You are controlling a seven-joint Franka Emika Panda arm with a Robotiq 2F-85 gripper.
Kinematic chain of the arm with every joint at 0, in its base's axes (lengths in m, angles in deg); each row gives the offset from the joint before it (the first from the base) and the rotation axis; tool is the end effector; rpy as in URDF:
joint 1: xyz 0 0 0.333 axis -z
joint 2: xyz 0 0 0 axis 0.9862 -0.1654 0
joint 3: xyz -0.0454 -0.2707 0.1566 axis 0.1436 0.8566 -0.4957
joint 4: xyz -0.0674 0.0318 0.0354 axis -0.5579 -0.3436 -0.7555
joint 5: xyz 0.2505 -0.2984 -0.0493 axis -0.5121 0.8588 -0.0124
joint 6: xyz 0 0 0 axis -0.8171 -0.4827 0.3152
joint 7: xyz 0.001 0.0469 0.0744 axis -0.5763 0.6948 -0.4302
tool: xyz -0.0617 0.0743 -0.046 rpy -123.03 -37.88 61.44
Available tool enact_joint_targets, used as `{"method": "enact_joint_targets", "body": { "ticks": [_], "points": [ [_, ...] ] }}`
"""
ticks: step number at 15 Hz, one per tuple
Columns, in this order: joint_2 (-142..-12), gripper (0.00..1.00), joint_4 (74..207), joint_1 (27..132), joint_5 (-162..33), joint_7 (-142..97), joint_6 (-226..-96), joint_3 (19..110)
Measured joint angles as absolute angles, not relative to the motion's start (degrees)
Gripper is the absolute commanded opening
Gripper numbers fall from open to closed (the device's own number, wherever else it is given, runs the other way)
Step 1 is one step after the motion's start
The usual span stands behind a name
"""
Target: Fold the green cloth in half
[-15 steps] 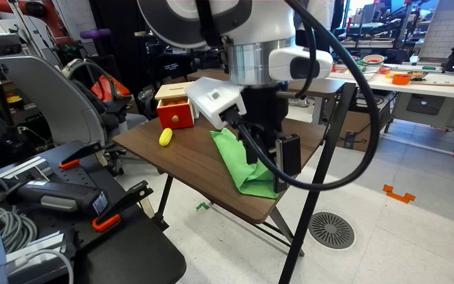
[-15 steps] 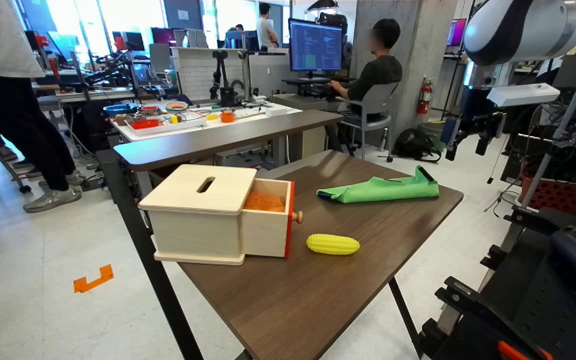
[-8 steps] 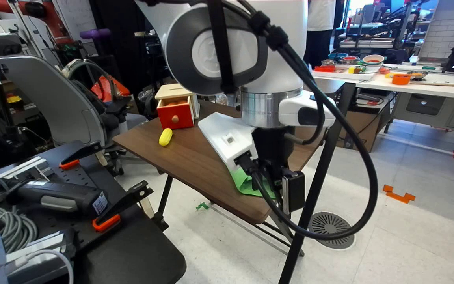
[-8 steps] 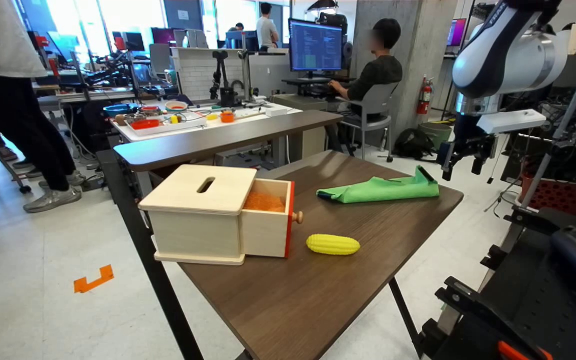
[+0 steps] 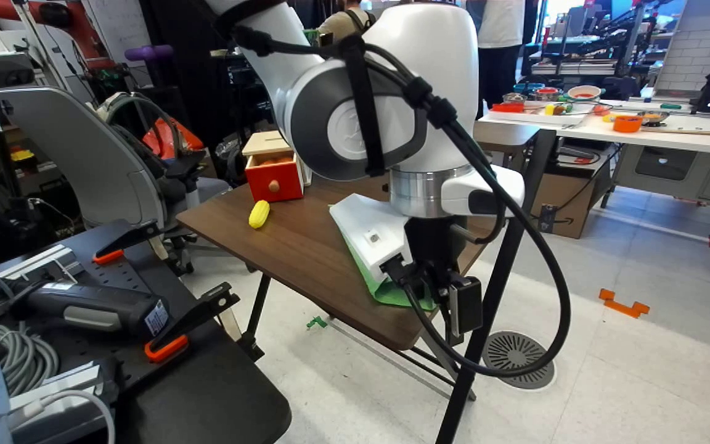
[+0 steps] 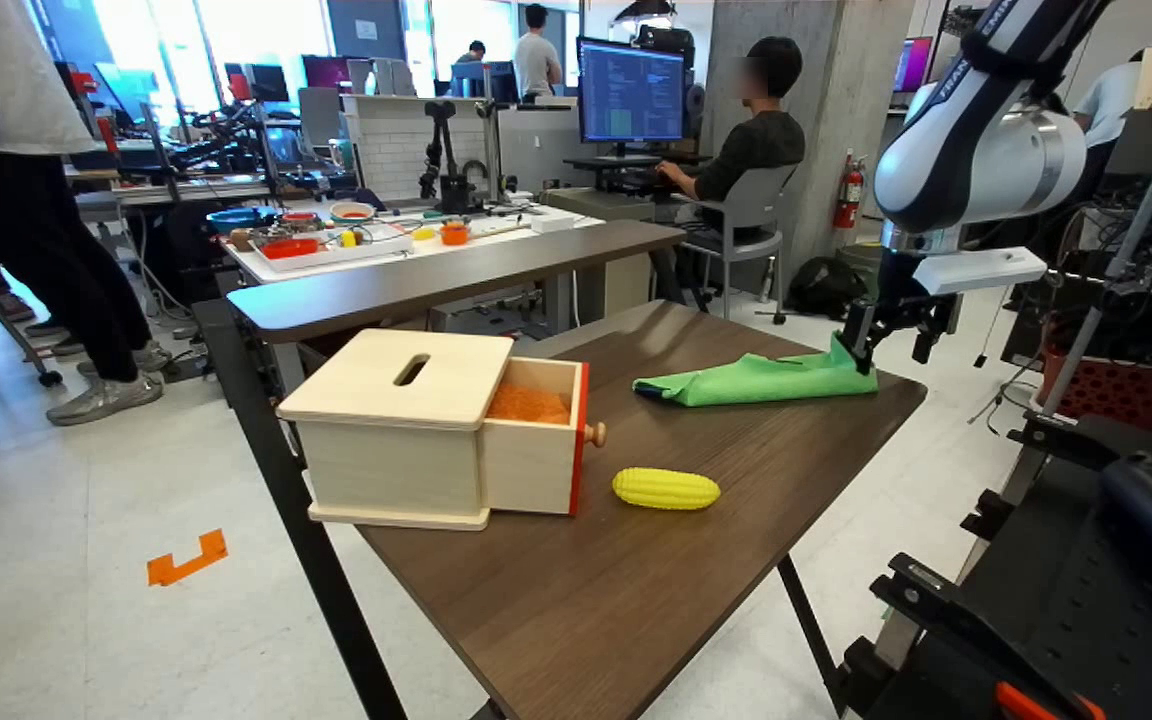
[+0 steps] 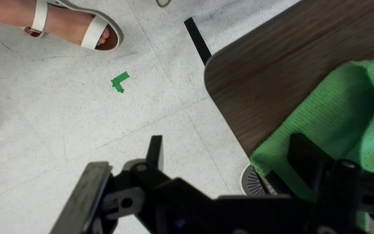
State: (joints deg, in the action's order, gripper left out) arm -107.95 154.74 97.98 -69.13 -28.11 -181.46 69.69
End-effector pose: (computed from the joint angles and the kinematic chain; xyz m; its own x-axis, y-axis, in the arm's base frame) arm 0.5556 -0.2795 0.0750 0.9152 -0.4024 0.0227 -0.4024 -0.9092 0.1066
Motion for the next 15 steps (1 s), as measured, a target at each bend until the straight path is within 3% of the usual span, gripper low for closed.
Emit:
{"method": "enact_joint_targets", "body": {
  "ticks": [8,9,15],
  "points": [
    [-108.3,0.05,153.0,98.0,-69.2,-27.1,-181.5,68.9],
    [-108.3,0.00,152.9,98.0,-69.2,-27.1,-181.5,68.9],
    [-108.5,0.00,152.7,98.4,-69.2,-27.1,-181.5,68.9]
  ]
}}
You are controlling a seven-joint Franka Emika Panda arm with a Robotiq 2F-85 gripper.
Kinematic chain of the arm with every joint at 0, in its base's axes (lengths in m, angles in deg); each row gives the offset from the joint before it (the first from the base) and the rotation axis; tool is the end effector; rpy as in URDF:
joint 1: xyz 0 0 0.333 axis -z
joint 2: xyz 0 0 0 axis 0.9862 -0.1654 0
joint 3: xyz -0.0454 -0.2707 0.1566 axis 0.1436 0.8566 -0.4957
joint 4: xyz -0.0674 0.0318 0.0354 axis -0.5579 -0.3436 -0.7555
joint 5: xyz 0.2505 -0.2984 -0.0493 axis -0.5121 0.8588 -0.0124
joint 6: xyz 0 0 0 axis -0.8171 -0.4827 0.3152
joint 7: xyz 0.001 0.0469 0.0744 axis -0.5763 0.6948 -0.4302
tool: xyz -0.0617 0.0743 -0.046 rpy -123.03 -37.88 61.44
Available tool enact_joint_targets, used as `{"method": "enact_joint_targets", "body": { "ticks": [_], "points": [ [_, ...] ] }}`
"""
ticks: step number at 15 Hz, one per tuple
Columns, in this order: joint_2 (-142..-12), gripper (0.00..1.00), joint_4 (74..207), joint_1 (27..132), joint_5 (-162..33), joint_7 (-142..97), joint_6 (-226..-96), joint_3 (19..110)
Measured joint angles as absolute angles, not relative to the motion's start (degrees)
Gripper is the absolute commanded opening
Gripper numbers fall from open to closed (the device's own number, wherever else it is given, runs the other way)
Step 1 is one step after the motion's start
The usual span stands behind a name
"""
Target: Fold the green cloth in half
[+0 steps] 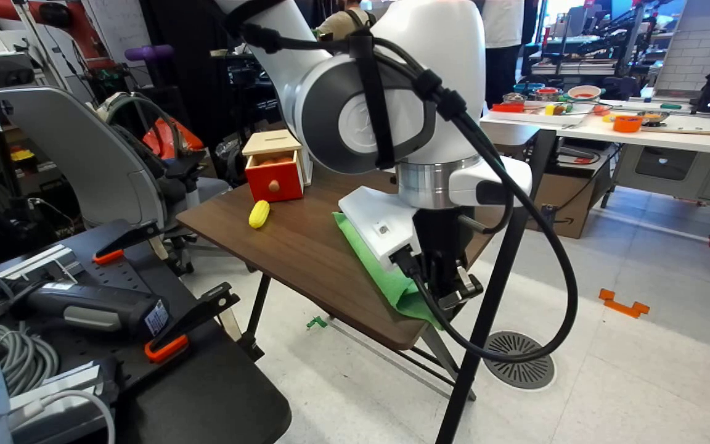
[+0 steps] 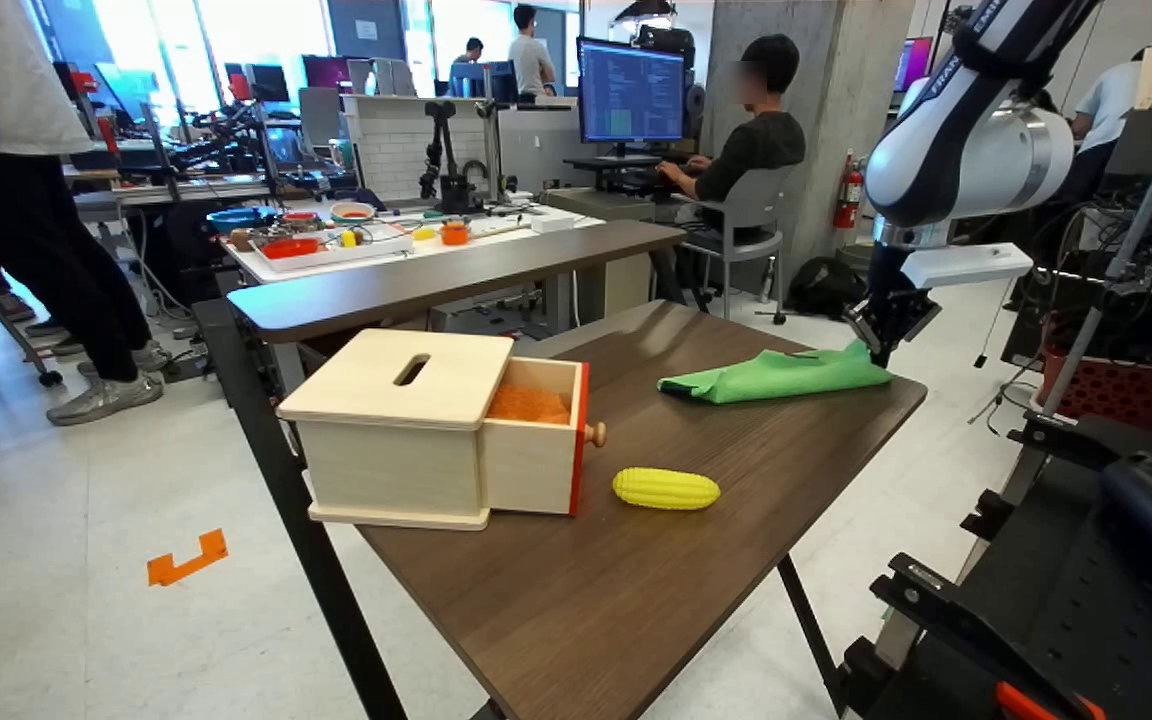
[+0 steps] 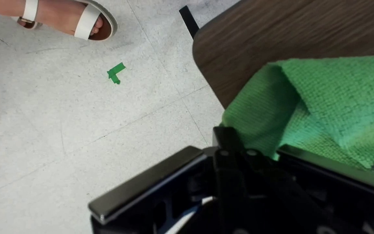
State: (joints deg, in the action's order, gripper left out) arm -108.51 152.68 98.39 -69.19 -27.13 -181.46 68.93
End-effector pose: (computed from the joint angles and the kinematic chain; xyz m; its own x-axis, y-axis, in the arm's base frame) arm 0.5685 -0.2800 0.0800 0.9092 -0.4133 0.0494 -0.4163 -0.9041 0.0965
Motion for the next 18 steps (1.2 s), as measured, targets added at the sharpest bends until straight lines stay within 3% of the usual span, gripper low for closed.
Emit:
{"method": "enact_joint_targets", "body": {
  "ticks": [2,3,4,14,18],
  "points": [
    [-108.7,0.00,152.7,98.4,-69.2,-27.1,-181.5,68.9],
    [-108.7,0.17,152.7,98.4,-69.2,-27.1,-181.5,68.9],
    [-108.7,0.27,152.7,98.4,-69.2,-27.1,-181.5,68.9],
    [-105.2,0.98,153.4,102.3,-74.3,-28.5,-183.8,64.4],
    [-104.6,1.00,154.7,103.2,-76.0,-29.5,-183.8,62.4]
  ]
}}
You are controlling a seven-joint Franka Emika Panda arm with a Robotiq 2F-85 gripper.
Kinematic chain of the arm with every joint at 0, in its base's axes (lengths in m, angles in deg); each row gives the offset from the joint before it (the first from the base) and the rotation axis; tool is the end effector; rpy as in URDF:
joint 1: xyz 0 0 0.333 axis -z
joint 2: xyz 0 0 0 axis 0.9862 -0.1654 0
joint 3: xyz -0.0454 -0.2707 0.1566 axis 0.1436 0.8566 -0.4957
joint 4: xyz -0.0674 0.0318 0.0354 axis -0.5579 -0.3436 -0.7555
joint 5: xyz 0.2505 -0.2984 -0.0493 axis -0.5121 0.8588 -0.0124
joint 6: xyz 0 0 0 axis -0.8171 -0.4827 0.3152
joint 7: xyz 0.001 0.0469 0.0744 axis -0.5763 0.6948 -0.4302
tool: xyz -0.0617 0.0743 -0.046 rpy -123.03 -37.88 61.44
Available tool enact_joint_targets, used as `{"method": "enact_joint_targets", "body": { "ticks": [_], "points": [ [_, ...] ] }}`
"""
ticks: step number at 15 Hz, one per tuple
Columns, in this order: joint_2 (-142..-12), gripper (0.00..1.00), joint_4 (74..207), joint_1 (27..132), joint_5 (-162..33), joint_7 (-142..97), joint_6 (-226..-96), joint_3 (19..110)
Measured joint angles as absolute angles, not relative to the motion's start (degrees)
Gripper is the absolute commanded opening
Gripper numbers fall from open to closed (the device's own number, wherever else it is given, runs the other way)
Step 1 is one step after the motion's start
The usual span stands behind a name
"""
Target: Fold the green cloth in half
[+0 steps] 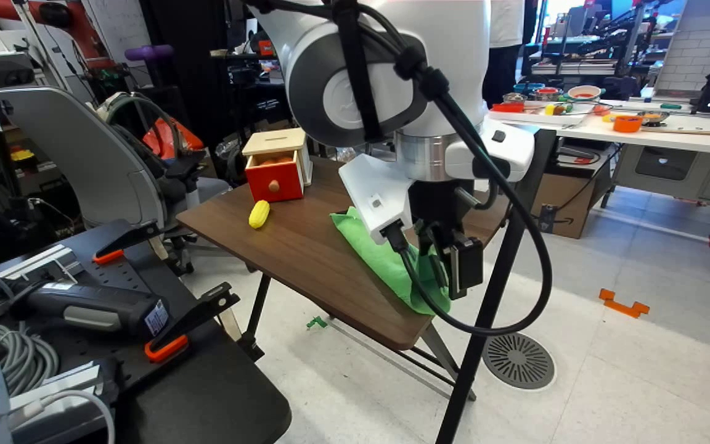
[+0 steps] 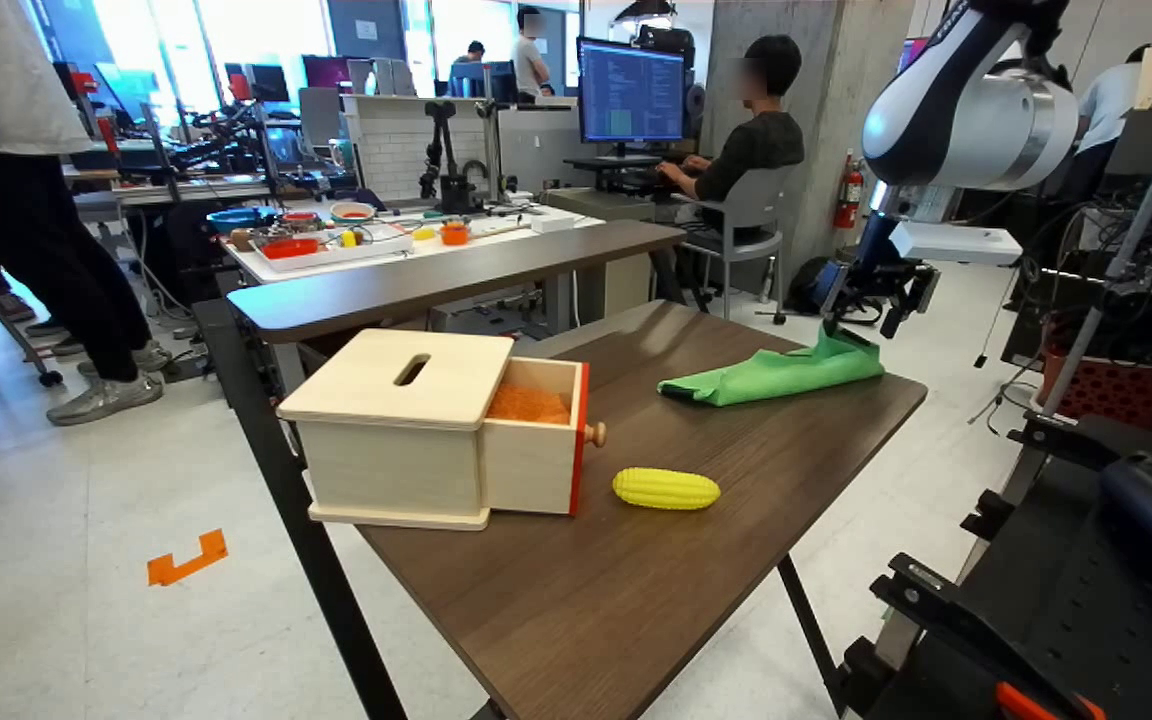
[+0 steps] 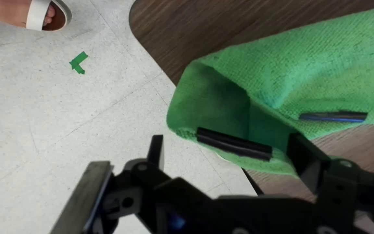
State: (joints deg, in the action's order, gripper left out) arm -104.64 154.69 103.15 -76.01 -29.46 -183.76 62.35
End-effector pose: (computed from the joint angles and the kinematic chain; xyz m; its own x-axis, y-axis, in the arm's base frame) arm 0.5777 -0.2700 0.1096 0.8681 -0.4828 0.1152 -0.4812 -0.8755 -0.0437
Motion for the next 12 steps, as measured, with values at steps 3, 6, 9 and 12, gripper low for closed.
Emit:
{"method": "enact_joint_targets", "body": {
  "ticks": [3,6,9,12],
  "points": [
    [-105.1,0.74,155.8,103.2,-76.0,-29.5,-183.8,62.1],
    [-106.3,0.50,156.1,103.2,-76.0,-29.5,-183.8,62.2],
    [-106.9,0.28,155.7,103.1,-76.0,-29.5,-183.8,62.8],
    [-106.9,0.06,155.4,103.1,-76.0,-29.5,-183.8,63.2]
  ]
}}
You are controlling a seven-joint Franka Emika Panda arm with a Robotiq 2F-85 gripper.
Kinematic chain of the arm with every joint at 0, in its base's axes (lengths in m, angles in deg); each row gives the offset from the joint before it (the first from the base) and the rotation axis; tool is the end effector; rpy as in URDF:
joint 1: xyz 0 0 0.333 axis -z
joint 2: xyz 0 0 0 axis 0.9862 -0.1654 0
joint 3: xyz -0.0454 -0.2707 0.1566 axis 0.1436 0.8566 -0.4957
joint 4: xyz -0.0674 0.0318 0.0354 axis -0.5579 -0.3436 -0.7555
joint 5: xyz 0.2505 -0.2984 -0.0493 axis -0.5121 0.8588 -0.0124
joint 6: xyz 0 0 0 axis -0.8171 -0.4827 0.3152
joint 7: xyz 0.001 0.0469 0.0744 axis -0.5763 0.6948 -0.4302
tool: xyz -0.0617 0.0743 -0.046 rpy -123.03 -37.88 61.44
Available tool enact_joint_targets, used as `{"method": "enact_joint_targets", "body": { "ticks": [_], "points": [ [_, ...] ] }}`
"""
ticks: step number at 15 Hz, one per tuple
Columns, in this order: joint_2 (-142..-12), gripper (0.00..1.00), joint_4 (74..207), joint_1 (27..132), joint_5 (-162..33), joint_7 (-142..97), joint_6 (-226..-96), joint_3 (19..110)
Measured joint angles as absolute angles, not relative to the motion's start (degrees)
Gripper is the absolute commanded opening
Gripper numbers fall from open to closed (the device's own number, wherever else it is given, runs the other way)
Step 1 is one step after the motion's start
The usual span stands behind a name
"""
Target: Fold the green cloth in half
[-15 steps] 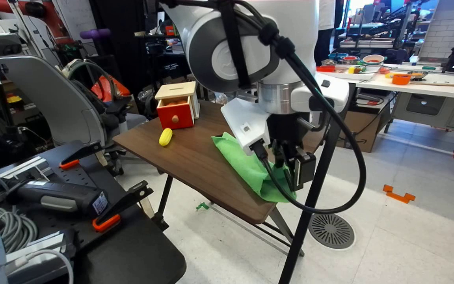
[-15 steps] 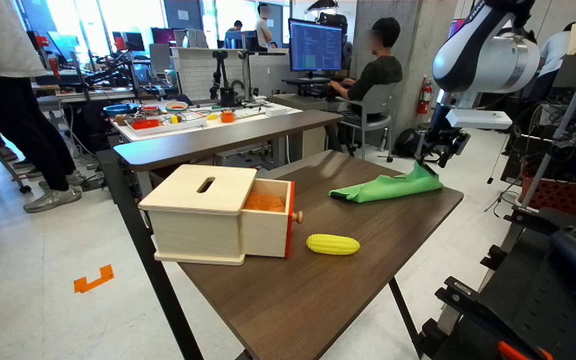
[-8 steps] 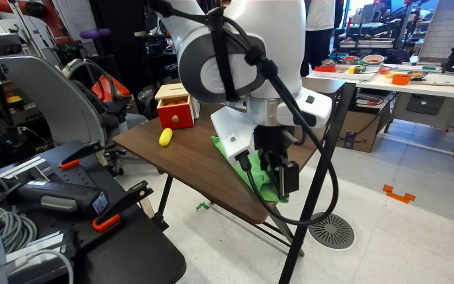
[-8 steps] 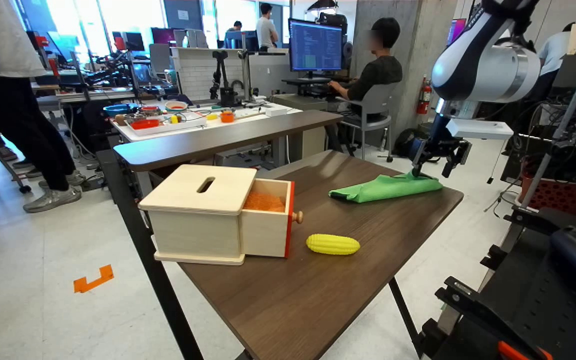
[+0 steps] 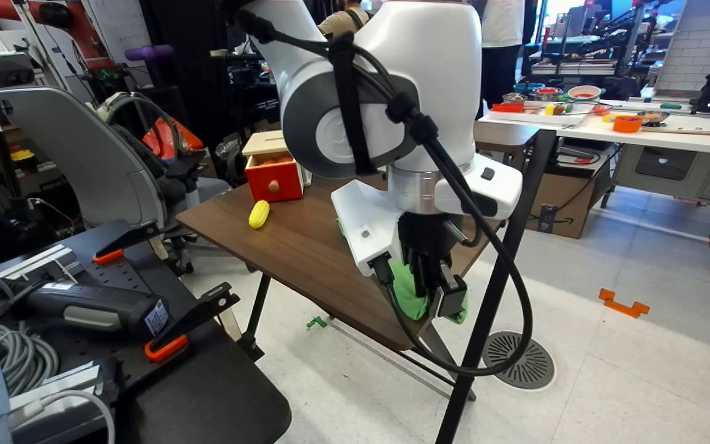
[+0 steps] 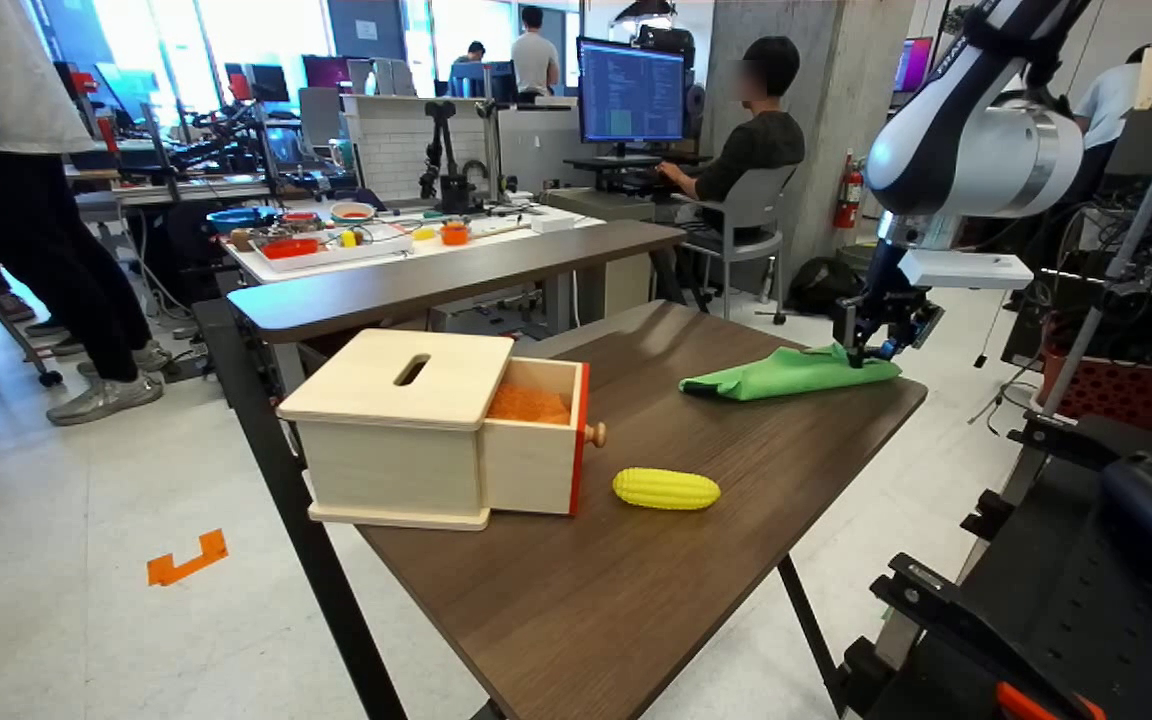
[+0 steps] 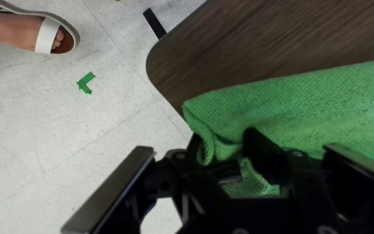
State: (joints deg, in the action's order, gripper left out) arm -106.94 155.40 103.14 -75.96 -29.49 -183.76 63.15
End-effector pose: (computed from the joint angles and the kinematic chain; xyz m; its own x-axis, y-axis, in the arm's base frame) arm 0.5608 -0.2720 0.0803 0.8686 -0.4913 0.0643 -0.4906 -0.8709 -0.0278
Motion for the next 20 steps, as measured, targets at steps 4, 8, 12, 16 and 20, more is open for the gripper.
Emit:
{"method": "enact_joint_targets", "body": {
  "ticks": [4,8,12,16,20],
  "points": [
    [-106.9,0.03,155.2,103.1,-76.0,-29.4,-183.8,63.2],
    [-106.1,0.03,155.0,103.1,-76.0,-29.3,-183.8,63.1],
    [-102.6,0.03,155.2,103.0,-76.2,-29.3,-183.6,62.1],
    [-98.3,0.03,155.8,102.3,-77.0,-29.3,-183.4,59.7],
    [-96.3,0.03,156.7,99.9,-77.1,-29.4,-183.5,57.1]
  ]
}}
